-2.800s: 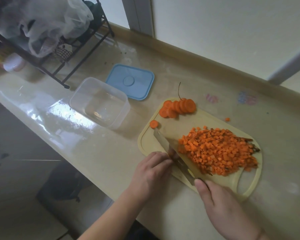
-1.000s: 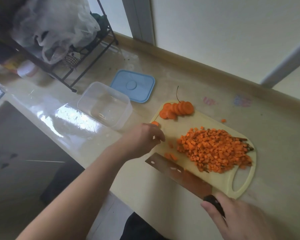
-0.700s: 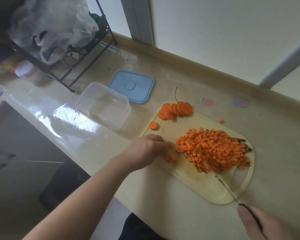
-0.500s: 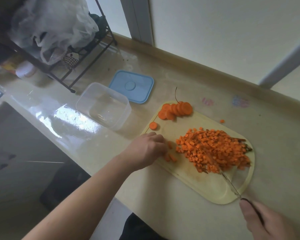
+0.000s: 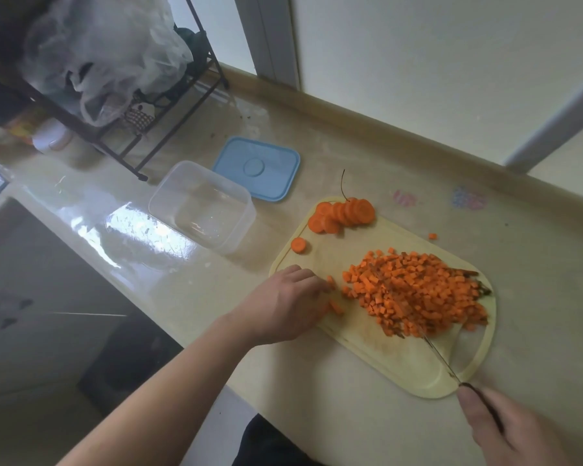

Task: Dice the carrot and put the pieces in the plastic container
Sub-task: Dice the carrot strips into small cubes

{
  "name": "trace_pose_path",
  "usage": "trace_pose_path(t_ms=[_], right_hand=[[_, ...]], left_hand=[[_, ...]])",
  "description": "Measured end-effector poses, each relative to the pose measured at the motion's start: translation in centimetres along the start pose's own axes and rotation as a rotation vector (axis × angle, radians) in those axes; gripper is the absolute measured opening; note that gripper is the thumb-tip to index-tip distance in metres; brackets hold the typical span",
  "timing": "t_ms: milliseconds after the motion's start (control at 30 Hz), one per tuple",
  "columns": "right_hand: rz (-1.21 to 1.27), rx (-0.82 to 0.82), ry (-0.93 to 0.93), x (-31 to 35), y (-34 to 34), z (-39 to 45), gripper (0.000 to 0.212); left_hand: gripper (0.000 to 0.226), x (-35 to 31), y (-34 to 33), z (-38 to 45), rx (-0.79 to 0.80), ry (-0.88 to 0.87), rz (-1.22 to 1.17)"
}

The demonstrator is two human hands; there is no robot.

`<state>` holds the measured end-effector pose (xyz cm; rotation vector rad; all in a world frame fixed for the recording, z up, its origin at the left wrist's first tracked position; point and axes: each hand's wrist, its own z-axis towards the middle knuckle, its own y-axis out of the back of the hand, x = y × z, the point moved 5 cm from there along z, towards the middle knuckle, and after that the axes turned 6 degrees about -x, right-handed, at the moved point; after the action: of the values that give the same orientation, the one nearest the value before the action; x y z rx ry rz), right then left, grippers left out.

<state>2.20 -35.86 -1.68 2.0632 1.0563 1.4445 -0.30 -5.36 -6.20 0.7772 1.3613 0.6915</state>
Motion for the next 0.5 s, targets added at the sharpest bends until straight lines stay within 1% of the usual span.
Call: trace_pose_path(t_ms=[100, 233, 300, 367, 500], right_hand=[[0.010, 0.005, -0.001, 0.2, 0.0, 0.0, 0.079], [0.016, 0.025, -0.009, 0.8, 0.0, -0.1, 0.072], [0.017, 0.039, -0.021, 0.9, -0.1, 0.0, 0.072], [0.003, 0.046, -0.017, 1.0, -0.1, -0.1, 0.077], [-0.028, 0.056, -0.023, 1.2, 0.0, -0.2, 0.081]], left_hand=[[0.043, -0.2, 0.0, -0.4, -0.044, 0.035, 0.014], [0.031, -0.4, -0.7, -1.0, -0.114, 0.068, 0.063], [0.031, -0.6, -0.9, -1.3, -0.163, 0.119, 0.079], [0.031, -1.1, -1.3, -1.7, -0.223, 0.177, 0.080], [0.029, -2.4, -2.1, -2.5, -0.363, 0.326, 0.067]])
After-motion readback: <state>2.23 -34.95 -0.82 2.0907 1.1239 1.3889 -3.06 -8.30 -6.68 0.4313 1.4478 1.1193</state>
